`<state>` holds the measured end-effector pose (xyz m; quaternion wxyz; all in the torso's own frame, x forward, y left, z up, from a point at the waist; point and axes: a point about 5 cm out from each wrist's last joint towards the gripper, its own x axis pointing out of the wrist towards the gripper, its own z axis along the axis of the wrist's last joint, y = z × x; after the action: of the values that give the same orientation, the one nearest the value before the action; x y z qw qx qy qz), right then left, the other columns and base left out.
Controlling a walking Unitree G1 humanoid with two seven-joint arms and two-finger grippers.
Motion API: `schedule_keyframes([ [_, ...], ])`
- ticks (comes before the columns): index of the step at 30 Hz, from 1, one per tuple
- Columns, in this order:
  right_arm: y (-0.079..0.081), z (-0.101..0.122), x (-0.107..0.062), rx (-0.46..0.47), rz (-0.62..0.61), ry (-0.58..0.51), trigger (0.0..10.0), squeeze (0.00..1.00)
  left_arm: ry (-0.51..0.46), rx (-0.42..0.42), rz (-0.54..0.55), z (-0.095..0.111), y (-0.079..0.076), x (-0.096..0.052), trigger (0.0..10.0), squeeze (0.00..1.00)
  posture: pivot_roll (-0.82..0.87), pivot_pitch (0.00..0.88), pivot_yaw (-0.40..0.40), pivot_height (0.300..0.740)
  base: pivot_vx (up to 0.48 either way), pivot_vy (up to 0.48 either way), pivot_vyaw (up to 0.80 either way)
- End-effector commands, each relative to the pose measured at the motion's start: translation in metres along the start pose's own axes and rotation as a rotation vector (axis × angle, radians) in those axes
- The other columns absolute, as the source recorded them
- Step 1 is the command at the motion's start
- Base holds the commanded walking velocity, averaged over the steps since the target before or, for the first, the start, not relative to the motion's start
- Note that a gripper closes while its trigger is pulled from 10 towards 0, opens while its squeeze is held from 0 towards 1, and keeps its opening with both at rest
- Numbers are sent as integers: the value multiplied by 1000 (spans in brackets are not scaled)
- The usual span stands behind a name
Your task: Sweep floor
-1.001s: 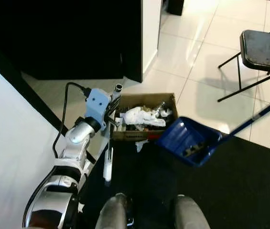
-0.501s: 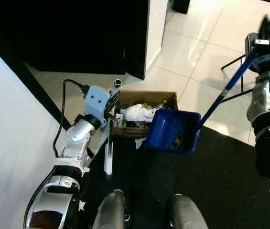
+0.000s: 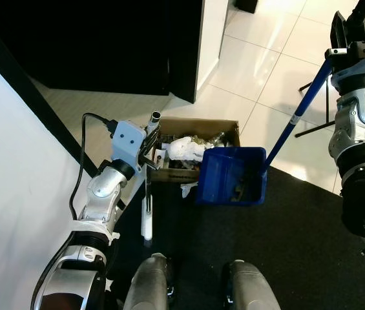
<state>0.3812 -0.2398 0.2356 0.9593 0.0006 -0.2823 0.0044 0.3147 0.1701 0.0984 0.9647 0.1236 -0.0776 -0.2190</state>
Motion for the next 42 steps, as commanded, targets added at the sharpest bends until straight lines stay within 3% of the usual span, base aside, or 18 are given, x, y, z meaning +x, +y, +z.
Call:
schedule_keyframes([
  [1, -7, 6, 3, 30, -36, -28, 10000, 0, -25, 19, 6, 7, 4, 3, 10000, 0, 58, 83, -35, 740, 0, 0, 0],
  [5, -13, -2, -2, 163, -50, 12, 10000, 0, 2, -6, 37, 2, 8, 2, 10000, 0, 45, 41, -25, 740, 0, 0, 0],
  [13, -17, -17, -26, 174, 31, 42, 10000, 0, 43, -26, 42, -9, 6, -8, 10000, 0, 11, 11, 8, 740, 0, 0, 0],
  [18, -7, -36, -51, 100, 146, 124, 10000, 0, 49, -37, 40, -12, 2, -9, 10000, 0, 0, 0, 19, 740, 0, 0, 0],
  [25, -8, -59, -80, 47, 109, 261, 10000, 0, 58, -46, 36, -15, -3, -8, 10000, 0, -9, 0, 20, 740, 0, 0, 0],
  [29, -9, -81, -105, -21, 24, 429, 10000, 0, 58, -57, 34, -16, -7, -6, 10000, 0, -7, 0, 19, 740, 0, 0, 0],
  [31, -9, -83, -108, -43, 10, 436, 10000, 0, 59, -58, 33, -16, -8, -6, 10000, 0, -7, 0, 19, 740, 0, 0, 0],
  [33, -12, -88, -115, -125, -27, 493, 10000, 0, 57, -61, 32, -16, -9, -6, 10000, 0, -7, 0, 19, 740, 0, 0, 0],
  [34, -12, -88, -115, -125, -27, 493, 10000, 0, 57, -61, 32, -16, -9, -6, 10000, 0, -7, 0, 19, 740, 0, 0, 0],
  [38, -18, -87, -119, -268, -64, 502, 10000, 0, 56, -61, 31, -16, -9, -6, 10000, 0, -6, 0, 21, 740, 0, 0, 0],
  [42, -21, -86, -117, -309, -116, 494, 10000, 0, 56, -61, 32, -16, -9, -6, 10000, 0, -6, 0, 21, 740, 0, 0, 0],
])
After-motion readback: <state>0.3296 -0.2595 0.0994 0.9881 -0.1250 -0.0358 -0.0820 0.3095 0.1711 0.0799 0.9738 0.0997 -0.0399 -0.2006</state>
